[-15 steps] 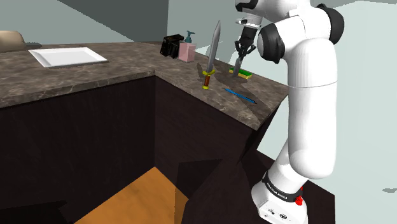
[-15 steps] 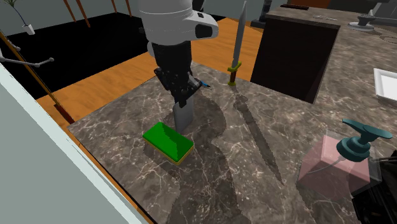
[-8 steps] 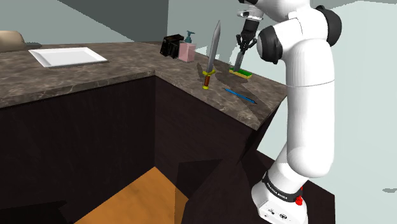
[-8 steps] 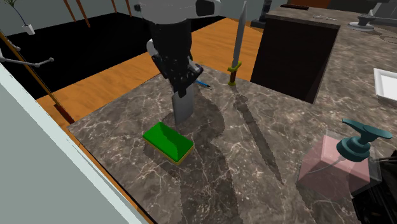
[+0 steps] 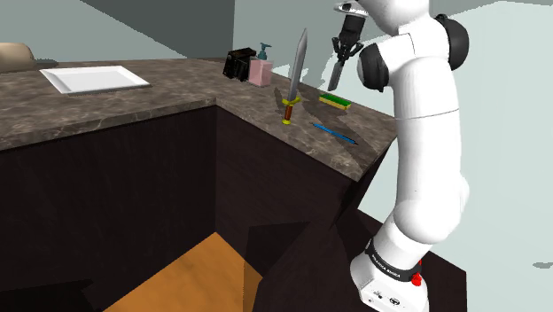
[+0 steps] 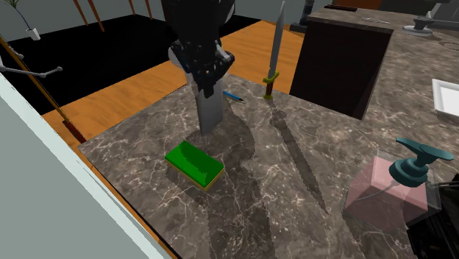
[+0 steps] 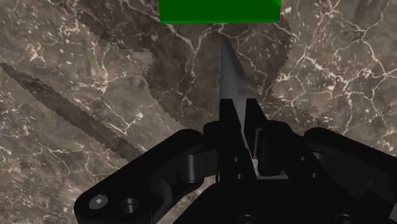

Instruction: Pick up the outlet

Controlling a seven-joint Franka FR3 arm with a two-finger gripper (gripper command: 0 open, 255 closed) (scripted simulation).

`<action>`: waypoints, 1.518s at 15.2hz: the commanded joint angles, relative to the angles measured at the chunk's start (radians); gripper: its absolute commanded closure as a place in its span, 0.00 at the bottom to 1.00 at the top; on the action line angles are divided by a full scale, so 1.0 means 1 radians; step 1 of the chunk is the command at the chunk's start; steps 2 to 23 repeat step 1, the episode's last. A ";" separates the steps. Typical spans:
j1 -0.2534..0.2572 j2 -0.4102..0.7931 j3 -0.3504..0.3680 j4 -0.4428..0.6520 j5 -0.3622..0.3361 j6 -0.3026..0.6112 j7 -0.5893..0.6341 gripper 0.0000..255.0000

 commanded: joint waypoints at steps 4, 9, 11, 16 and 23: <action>-0.014 0.005 0.004 0.023 0.006 -0.015 0.002 1.00; -0.014 0.005 0.004 0.023 0.006 -0.015 0.002 1.00; -0.014 0.005 0.004 0.023 0.006 -0.015 0.002 1.00; -0.014 0.005 0.004 0.023 0.006 -0.015 0.002 1.00; -0.014 0.005 0.004 0.023 0.006 -0.015 0.002 1.00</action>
